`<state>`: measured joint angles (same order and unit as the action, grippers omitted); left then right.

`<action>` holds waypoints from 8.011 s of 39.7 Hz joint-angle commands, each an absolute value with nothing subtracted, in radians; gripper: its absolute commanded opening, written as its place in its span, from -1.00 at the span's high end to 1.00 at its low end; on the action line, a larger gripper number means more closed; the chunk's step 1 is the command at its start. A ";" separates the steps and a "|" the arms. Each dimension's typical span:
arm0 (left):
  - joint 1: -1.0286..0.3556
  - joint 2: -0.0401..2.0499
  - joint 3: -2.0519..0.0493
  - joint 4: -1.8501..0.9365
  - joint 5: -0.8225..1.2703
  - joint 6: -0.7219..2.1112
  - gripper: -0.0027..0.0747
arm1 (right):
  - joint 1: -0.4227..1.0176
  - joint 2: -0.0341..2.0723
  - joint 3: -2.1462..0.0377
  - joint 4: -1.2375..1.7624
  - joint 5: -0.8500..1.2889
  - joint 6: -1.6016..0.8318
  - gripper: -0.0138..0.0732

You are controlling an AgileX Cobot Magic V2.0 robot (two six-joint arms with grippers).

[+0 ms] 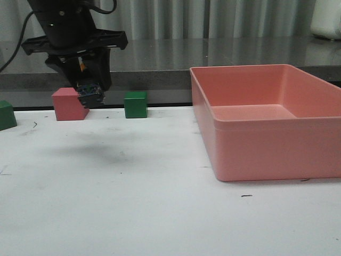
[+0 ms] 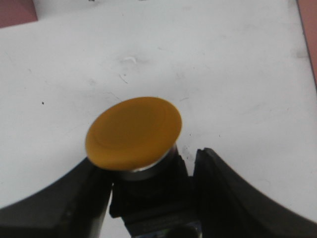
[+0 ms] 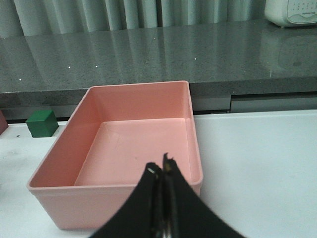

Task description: Place and stand button with both arms

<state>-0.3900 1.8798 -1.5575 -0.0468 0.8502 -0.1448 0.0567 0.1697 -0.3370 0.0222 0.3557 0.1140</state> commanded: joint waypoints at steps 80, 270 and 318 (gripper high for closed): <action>-0.332 1.901 -0.445 0.167 -1.213 0.065 0.15 | 0.057 0.178 -0.364 0.014 0.267 0.109 0.84; 0.051 -0.029 0.012 -0.012 0.071 -0.096 0.98 | 0.057 0.178 -0.364 0.014 0.272 0.109 0.84; 0.051 -0.029 0.012 -0.149 0.077 -0.096 0.98 | 0.057 0.178 -0.363 -0.008 0.265 0.109 0.84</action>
